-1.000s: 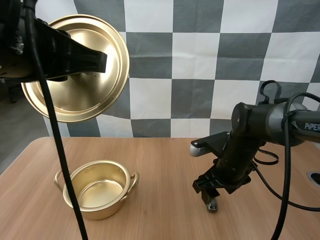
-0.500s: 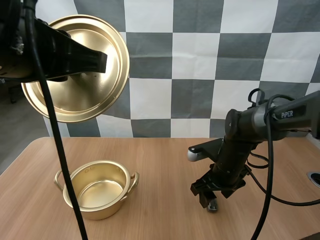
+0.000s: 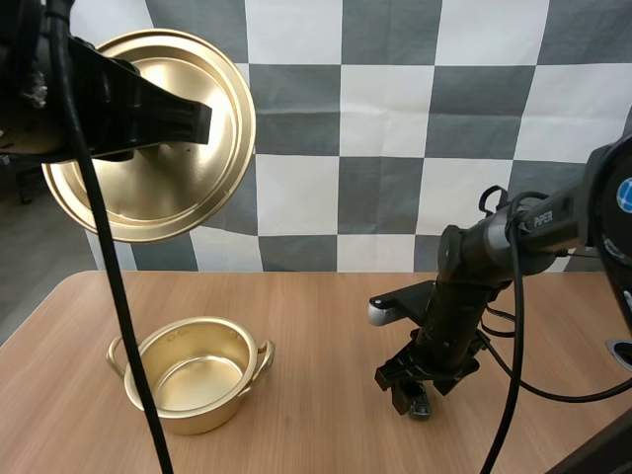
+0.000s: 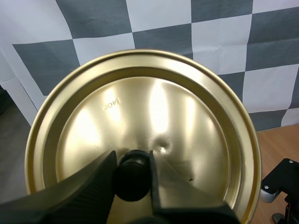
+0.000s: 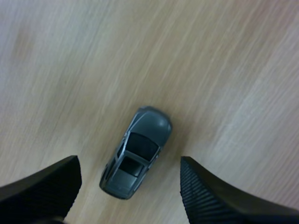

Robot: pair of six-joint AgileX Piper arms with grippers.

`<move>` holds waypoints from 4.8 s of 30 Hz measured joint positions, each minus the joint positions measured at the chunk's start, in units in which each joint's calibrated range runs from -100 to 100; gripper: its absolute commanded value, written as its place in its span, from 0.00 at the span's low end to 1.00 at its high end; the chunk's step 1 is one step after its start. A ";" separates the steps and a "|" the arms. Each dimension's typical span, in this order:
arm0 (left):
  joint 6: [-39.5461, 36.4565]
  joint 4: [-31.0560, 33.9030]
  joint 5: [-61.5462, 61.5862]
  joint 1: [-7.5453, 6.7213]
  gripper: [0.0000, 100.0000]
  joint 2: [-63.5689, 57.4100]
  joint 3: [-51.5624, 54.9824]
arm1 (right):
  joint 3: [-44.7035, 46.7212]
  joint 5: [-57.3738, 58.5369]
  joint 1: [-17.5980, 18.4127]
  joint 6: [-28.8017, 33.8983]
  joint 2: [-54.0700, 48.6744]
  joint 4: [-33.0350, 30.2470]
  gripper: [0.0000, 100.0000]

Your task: Open the pot, put the car inside, and close it

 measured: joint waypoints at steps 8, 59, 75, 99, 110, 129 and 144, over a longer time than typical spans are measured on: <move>0.00 0.00 0.00 0.00 0.00 0.00 0.00 | 0.00 -0.43 0.00 -0.32 3.03 0.00 1.00; 1.12 0.38 0.00 0.00 0.00 -2.38 0.00 | -21.41 26.91 0.00 -10.85 -13.07 17.71 0.00; 0.65 10.24 0.00 0.00 0.00 -10.64 -1.60 | -34.29 29.63 0.26 -10.98 -21.07 28.99 0.00; 0.65 14.58 -0.03 1.05 0.00 -12.54 -6.23 | -34.34 29.63 24.08 -13.56 0.01 25.40 0.00; 0.65 15.48 -0.03 1.60 0.00 -12.54 -6.23 | -34.34 29.51 25.83 -15.97 6.91 25.40 0.00; 0.65 14.52 -0.03 2.28 0.00 -13.10 -6.23 | -45.29 29.60 25.97 -18.28 20.78 28.80 0.00; 0.94 15.26 -0.03 2.28 0.00 -14.74 -6.23 | -46.01 29.60 25.97 -18.73 29.36 29.63 0.00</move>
